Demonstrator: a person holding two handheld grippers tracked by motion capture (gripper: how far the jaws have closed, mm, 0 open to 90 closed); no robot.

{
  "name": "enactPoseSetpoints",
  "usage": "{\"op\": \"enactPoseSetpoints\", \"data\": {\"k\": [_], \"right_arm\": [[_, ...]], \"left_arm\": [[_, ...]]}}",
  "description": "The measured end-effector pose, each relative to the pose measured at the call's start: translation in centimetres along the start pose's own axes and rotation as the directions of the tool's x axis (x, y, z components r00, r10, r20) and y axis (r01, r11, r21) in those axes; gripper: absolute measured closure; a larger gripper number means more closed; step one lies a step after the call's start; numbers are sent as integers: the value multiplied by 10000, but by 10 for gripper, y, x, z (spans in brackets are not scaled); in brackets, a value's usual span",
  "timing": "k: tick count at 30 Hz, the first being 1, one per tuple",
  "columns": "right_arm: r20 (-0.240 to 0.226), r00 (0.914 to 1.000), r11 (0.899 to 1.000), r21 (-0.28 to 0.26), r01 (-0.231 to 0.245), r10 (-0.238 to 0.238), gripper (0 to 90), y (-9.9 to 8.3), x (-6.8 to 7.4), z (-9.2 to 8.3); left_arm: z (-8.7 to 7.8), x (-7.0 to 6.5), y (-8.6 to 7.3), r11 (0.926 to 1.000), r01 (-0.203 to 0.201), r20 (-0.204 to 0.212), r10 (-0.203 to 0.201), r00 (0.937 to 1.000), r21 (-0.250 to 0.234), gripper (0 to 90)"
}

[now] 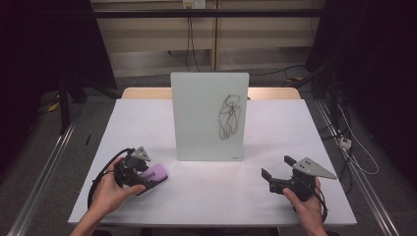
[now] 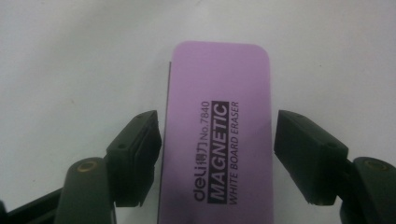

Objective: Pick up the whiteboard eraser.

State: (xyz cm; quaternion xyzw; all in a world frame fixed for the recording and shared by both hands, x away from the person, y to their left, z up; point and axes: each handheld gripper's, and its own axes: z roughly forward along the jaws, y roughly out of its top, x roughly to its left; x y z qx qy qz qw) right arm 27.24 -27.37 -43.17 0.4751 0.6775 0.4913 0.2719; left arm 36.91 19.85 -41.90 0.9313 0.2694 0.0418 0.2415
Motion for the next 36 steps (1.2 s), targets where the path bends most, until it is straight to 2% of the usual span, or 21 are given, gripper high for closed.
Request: {"op": "enactPoseSetpoints", "data": {"k": [6,8,17,23,28,31,33,36], "right_arm": [[15,10000,10000,47,26,-26,44,0,1,0],[11,10000,10000,63,62,-62,44,0,0,0],[7,10000,10000,59,51,-51,44,0,0,1],[2,10000,10000,82,-11,11,44,0,1,1],[8,10000,10000,72,36,-36,43,0,0,1],[2,10000,10000,79,-31,31,43,0,1,1],[1,10000,10000,92,-31,31,43,0,1,1],[29,10000,9999,90,-86,86,43,0,0,1]], "left_arm": [[3,0,1,9998,-196,-25,196,9998,30,384],[3,0,1,10000,-74,-26,74,10000,3,398],[1,1,0,9997,-224,-83,224,9997,-31,411],[-4,4,-1,9997,12,50,-11,10000,-254,412],[-6,5,-1,9992,124,-11,-124,9999,-374,412],[-8,5,-1,9984,201,-30,-203,9998,-531,412],[-9,5,-1,9964,386,-72,-393,9992,-749,412],[-11,3,-1,9948,382,-123,-395,9991,-946,412]]}}
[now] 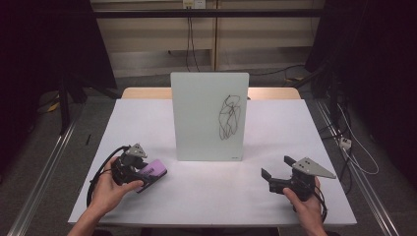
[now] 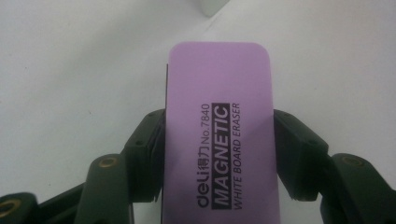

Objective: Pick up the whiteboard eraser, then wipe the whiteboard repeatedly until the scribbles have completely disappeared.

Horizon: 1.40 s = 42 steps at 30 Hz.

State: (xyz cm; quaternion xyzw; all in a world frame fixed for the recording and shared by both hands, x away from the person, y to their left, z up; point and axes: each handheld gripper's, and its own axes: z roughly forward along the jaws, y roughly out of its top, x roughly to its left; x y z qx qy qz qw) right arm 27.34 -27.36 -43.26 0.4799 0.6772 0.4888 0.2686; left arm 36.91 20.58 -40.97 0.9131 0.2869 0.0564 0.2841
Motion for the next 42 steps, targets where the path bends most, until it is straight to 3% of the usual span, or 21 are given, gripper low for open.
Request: {"op": "enactPoseSetpoints", "data": {"k": [8,17,21,23,27,28,32,36,38,40,42], "right_arm": [[53,10000,10000,13,-25,24,43,1,0,1],[47,10000,10000,13,-32,32,43,1,0,1],[22,10000,10000,13,-5,5,43,1,0,1],[2,10000,10000,15,-10,10,43,0,0,0],[-18,10000,10000,2,14,-14,43,0,0,-1],[-27,10000,10000,8,34,-34,43,0,0,-2],[-86,10000,10000,-11,-4,4,43,0,1,-3],[-88,10000,10000,-28,13,-13,43,0,0,-3],[-72,10000,10000,-8,4,-4,43,0,0,-3],[-82,10000,10000,0,-3,3,43,0,1,-2],[-181,9998,10000,21,32,-32,43,0,2,-1]], "left_arm": [[-3,-8,-4,9957,417,515,-375,9980,-826,412],[-11,-9,-6,9765,599,507,-504,9974,-2069,412],[-14,-10,-7,9647,576,469,-471,9978,-2568,412],[-15,-12,-7,9569,557,670,-381,9970,-2850,412],[-21,-16,-8,9370,384,481,-231,9986,-3471,412],[-22,-16,-9,9308,469,499,-308,9983,-3625,412],[-20,-13,-11,9210,972,852,-700,9939,-3773,412],[-20,-13,-13,8984,1225,873,-943,9917,-4217,412],[-21,-14,-13,8931,1190,906,-881,9920,-4339,411],[-20,-15,-13,8923,1064,906,-739,9931,-4388,412],[-19,-17,-12,8850,899,809,-594,9950,-4568,412]]}}
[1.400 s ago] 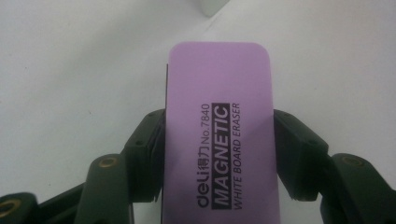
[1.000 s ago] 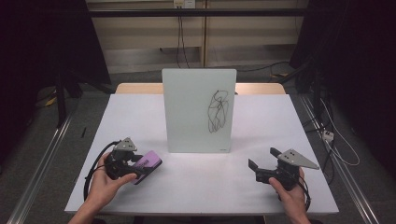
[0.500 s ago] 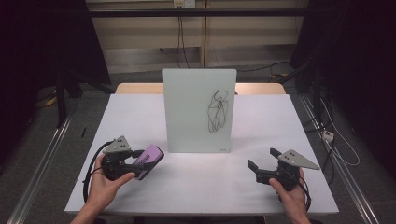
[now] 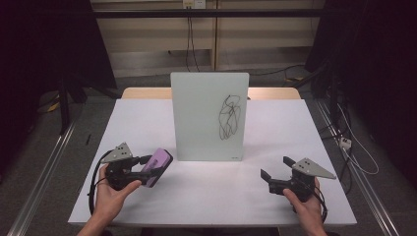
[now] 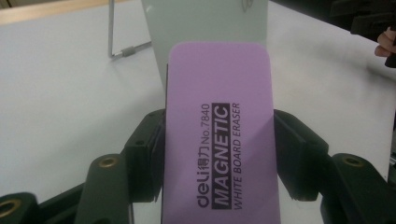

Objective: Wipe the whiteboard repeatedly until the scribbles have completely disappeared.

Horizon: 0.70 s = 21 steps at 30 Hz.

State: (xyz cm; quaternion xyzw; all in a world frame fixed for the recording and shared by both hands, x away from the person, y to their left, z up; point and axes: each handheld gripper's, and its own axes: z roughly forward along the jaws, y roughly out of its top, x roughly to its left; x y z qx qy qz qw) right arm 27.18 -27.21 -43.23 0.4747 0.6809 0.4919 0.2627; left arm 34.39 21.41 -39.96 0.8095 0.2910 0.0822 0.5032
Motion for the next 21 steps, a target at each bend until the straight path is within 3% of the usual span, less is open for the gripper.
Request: {"op": "enactPoseSetpoints", "data": {"k": [4,7,11,16,19,21], "right_arm": [[-38,10000,10000,11,55,-55,42,0,2,0],[17,10000,10000,-9,-47,47,42,1,-1,1],[79,9999,10000,-16,-96,96,42,2,-2,4],[8,10000,10000,66,42,-42,43,1,0,3],[-10,10000,10000,-38,28,-28,43,1,0,-1],[-5,10000,10000,-40,-8,8,43,1,0,-1]], "left_arm": [[1,-4,1,9992,-277,14,278,9996,-271,412],[2,-6,1,9992,-125,182,133,9997,-389,412],[0,-11,2,9982,-219,226,232,9995,-564,412],[4,-21,14,9938,-637,210,659,9976,-908,412],[10,-27,21,9915,-766,-2,770,9970,-1048,412],[13,-30,26,9910,-767,94,782,9969,-1094,412]]}}
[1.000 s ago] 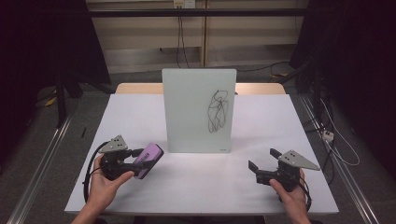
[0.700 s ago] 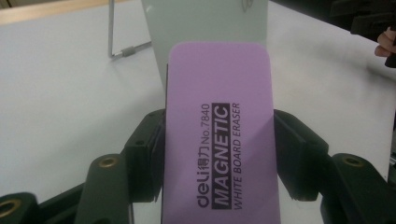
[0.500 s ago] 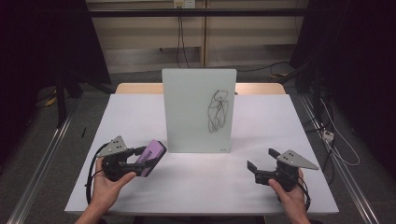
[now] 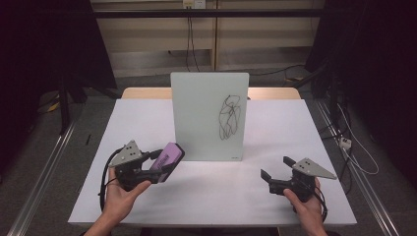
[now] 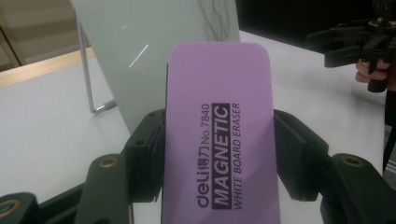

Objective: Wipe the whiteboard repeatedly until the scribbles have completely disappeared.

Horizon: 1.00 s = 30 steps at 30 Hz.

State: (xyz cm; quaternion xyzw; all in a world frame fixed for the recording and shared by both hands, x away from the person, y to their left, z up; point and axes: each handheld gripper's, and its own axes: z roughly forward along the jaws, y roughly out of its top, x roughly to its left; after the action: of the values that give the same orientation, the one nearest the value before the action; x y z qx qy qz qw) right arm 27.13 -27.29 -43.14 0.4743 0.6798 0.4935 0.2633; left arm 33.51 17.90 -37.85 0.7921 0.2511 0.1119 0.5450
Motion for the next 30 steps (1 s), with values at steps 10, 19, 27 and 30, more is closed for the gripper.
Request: {"op": "enactPoseSetpoints", "data": {"k": [10,19,27,30], "right_arm": [[-17,10000,10000,75,41,-41,43,1,0,5],[-2,10000,10000,16,1,-1,43,0,-2,1],[-12,10000,10000,5,27,-27,43,1,-2,1],[-29,10000,10000,-9,11,-11,43,1,-1,1]], "left_arm": [[27,-16,42,9941,-1028,260,1037,9943,-337,412],[52,-25,69,9895,-1377,249,1388,9900,-434,412],[62,-29,90,9797,-1989,-198,1985,9799,-258,412],[65,-29,99,9775,-2100,-322,2094,9773,-168,412]]}}
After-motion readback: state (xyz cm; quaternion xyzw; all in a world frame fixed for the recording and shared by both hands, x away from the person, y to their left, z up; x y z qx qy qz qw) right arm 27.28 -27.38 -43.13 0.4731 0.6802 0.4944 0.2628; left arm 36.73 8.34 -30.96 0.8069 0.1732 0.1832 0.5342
